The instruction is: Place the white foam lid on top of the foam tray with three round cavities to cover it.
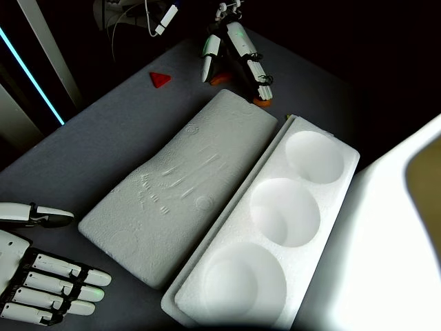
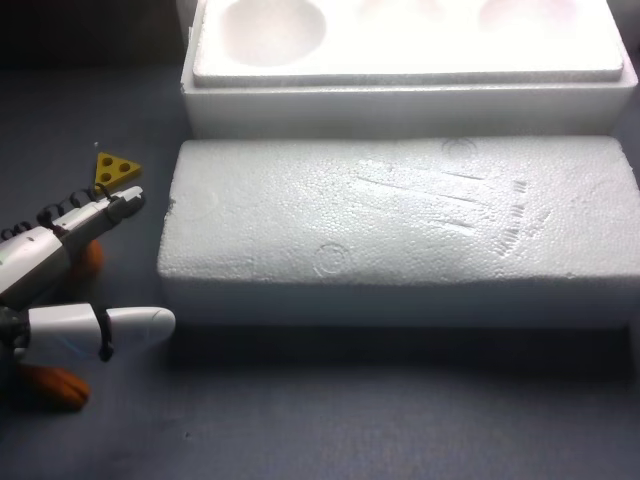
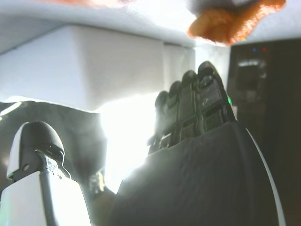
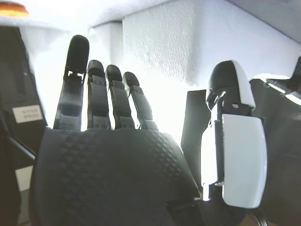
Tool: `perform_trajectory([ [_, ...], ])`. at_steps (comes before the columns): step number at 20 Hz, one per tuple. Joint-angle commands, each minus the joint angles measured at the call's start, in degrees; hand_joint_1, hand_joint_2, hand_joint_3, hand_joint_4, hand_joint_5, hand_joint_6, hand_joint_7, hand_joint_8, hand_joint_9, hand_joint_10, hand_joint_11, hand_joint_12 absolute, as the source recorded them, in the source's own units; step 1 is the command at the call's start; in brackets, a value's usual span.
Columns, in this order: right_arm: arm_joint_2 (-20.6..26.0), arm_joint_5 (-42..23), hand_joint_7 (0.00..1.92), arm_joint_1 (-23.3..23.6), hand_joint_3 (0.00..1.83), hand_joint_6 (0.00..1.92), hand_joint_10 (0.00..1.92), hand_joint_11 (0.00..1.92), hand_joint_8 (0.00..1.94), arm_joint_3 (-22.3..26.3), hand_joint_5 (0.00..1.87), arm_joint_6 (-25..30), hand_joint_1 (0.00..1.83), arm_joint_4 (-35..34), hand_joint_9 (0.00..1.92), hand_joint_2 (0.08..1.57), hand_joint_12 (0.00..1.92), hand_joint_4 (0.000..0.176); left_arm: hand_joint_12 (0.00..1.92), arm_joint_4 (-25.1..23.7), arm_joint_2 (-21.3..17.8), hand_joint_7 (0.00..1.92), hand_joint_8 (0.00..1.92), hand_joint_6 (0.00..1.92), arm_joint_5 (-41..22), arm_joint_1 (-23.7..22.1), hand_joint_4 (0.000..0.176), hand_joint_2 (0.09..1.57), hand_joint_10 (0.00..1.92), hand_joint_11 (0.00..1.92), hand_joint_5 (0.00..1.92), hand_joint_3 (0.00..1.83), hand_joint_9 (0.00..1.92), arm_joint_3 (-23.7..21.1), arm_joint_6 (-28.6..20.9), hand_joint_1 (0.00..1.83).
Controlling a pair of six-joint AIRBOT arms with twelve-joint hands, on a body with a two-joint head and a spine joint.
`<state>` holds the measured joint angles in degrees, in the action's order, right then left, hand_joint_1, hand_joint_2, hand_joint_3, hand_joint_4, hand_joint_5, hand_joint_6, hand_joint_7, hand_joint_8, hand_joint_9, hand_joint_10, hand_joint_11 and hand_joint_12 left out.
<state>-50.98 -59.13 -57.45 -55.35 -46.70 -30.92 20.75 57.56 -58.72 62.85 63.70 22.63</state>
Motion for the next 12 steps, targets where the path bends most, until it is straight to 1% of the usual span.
perform_trajectory([
  [1,0.32,-5.82,0.00,0.42,0.01,0.00,0.00,0.00,0.00,-0.50,0.00,0.17,0.57,-0.18,0.00,1.10,1.21,0.000,0.00,0.11,0.22,0.00,0.00,0.00,-6.23,-0.59,0.000,0.93,0.00,0.00,0.00,0.00,0.00,0.33,-0.45,0.51],
  [4,-0.44,-5.21,0.00,1.11,0.00,0.00,0.00,0.00,0.00,-1.18,0.00,0.17,0.64,-0.42,0.00,1.11,1.16,0.000,0.00,0.26,1.10,0.00,0.00,0.00,-5.52,-1.29,0.000,0.93,0.00,0.00,0.00,0.00,0.00,0.85,-0.47,0.52],
  [5,-0.83,-4.99,0.00,1.48,0.00,0.00,0.01,0.00,0.00,-1.49,0.00,0.17,0.66,-0.45,0.02,1.11,1.27,0.000,0.00,0.28,1.37,0.00,0.00,0.00,-5.46,-1.52,0.000,0.93,0.00,0.00,0.00,0.00,0.00,0.99,-0.47,0.50],
  [7,-1.55,-4.42,0.00,2.31,0.00,0.00,0.01,0.00,0.00,-2.11,0.00,0.10,0.67,-0.43,0.02,1.12,1.30,0.000,0.00,0.32,1.82,0.00,0.00,0.00,-5.36,-1.92,0.000,0.93,0.00,0.00,0.00,0.00,0.00,1.19,-0.49,0.51],
  [9,-1.99,-4.19,0.00,2.77,0.00,0.00,0.02,0.00,0.00,-2.41,0.00,0.09,0.61,-0.41,0.03,1.11,1.42,0.000,0.00,0.46,2.18,0.00,0.00,0.00,-5.36,-2.17,0.000,0.95,0.00,0.00,0.00,0.00,0.00,1.35,-0.52,0.53],
  [10,-2.29,-3.99,0.00,3.00,0.00,0.00,0.02,0.00,0.00,-2.63,0.00,0.09,0.59,-0.41,0.04,1.10,1.44,0.000,0.00,0.49,2.36,0.00,0.00,0.00,-5.33,-2.31,0.000,0.95,0.00,0.00,0.00,0.00,0.00,1.45,-0.53,0.53],
  [12,-2.72,-3.85,0.00,3.38,0.00,0.00,0.00,0.00,0.00,-2.91,0.00,0.10,0.61,-0.41,0.00,1.10,1.37,0.000,0.00,0.73,2.70,0.00,0.00,0.00,-5.35,-2.53,0.000,0.95,0.00,0.00,0.00,0.00,0.00,1.59,-0.53,0.52],
])
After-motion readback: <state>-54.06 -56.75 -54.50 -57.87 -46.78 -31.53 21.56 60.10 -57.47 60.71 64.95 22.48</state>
